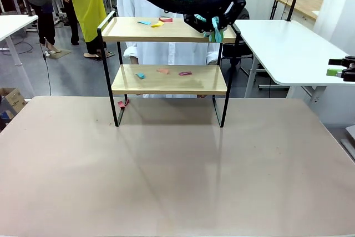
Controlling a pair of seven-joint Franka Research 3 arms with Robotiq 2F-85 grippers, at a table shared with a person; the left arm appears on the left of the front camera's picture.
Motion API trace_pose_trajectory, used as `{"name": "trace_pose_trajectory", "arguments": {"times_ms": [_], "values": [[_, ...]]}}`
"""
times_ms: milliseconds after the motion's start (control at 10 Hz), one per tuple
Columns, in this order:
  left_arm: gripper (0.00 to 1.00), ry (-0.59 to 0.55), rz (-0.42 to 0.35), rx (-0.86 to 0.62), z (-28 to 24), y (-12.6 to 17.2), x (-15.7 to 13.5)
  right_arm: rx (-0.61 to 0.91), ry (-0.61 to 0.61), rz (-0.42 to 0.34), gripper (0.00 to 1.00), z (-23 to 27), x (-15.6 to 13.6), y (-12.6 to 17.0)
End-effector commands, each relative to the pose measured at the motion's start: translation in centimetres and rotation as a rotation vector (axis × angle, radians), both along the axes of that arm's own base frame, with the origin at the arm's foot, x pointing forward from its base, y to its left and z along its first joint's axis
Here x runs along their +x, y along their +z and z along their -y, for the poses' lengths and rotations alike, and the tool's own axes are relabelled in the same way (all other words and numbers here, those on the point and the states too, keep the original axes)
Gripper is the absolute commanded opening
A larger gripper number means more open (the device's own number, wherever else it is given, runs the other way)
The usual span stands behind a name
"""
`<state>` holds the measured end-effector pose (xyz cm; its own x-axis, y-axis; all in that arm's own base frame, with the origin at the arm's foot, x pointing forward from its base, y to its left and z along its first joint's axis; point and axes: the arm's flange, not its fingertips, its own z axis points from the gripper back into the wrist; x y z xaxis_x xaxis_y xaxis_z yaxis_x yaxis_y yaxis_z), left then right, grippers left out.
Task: Clean the shelf.
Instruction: Clean the specific section of the Shelf indicated by the human with the Duster.
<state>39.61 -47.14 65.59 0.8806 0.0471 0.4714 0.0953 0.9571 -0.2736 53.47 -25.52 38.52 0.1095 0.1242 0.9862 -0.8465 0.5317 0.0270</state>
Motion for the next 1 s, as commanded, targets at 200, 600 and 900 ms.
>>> {"name": "trace_pose_trajectory", "arguments": {"times_ms": [200,600,900], "values": [[0.13,0.038,0.006,0.034,-0.6,0.0,0.3,-0.005,-0.002,0.003,1.00,-0.2,0.1,0.2],[0.13,0.069,-0.051,0.092,-4.1,0.7,0.9,-0.005,-0.002,0.003,1.00,-0.2,0.1,0.2],[0.13,0.108,-0.085,0.128,-7.8,1.0,1.3,-0.005,-0.002,0.003,1.00,-0.2,0.1,0.2]]}}
